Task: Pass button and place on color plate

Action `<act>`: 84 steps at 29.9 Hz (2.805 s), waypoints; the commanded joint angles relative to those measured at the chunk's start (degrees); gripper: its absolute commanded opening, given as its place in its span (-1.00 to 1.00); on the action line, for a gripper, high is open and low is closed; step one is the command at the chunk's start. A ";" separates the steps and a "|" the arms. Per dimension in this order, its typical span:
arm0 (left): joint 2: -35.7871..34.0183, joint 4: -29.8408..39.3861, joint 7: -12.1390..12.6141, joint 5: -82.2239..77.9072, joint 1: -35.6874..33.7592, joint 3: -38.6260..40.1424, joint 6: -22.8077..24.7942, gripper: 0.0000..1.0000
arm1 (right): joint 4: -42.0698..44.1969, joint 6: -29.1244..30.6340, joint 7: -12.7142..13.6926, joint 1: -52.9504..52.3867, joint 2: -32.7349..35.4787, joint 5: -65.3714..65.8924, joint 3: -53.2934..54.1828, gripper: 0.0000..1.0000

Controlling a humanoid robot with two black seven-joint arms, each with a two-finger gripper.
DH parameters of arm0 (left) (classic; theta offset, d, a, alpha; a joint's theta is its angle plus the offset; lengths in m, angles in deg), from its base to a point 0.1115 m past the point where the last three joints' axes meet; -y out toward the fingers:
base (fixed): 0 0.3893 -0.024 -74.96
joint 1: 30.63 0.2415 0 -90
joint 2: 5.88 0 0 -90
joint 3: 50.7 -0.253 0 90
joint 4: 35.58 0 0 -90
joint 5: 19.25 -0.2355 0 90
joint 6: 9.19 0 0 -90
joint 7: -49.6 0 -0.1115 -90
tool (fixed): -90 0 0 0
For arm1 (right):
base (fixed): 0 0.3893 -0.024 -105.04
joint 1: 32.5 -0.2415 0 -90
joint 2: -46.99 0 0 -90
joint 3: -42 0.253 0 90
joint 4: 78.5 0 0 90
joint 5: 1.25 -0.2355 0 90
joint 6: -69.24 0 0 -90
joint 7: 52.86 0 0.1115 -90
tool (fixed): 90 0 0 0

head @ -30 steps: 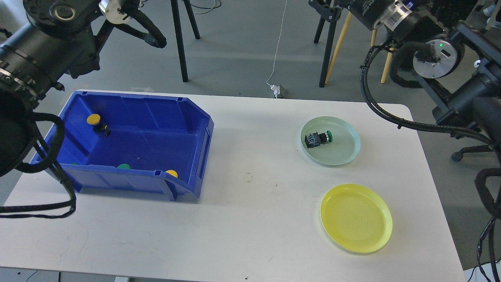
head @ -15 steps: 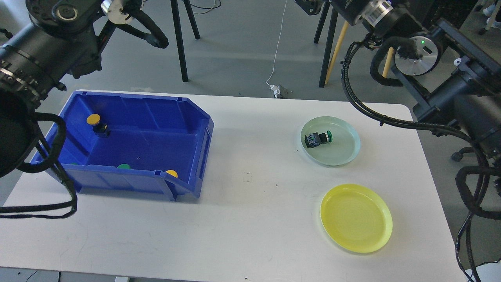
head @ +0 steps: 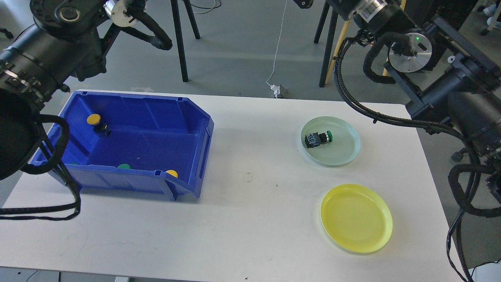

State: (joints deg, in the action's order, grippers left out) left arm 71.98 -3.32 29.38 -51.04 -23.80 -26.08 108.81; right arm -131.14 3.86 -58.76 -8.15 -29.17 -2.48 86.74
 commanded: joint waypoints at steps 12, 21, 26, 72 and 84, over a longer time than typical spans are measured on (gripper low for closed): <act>0.09 -1.06 -0.26 0.06 0.11 0.07 0.00 -0.42 | 0.88 2.19 -0.08 0.09 0.14 0.09 0.00 -0.36; 0.09 -1.06 -0.35 -0.03 0.11 -0.01 0.00 -0.32 | 1.14 2.28 -0.08 0.00 0.22 0.09 0.17 -0.61; 0.09 -1.14 -0.17 -0.03 0.20 0.07 0.00 0.84 | 1.76 2.80 -0.08 0.00 0.14 0.09 0.43 -0.62; -2.37 -8.79 -3.16 -4.16 0.02 -4.23 0.00 0.97 | -27.60 0.17 1.41 43.85 43.56 8.00 -24.44 -0.58; -2.55 -8.79 -3.16 -4.16 -0.33 -4.23 0.00 0.97 | -26.02 -0.01 1.67 45.97 40.92 12.22 -24.44 0.36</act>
State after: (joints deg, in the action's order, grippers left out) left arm 69.48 -12.11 26.16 -55.20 -24.18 -30.31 108.81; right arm -157.12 3.87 -57.10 37.70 11.80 9.68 62.29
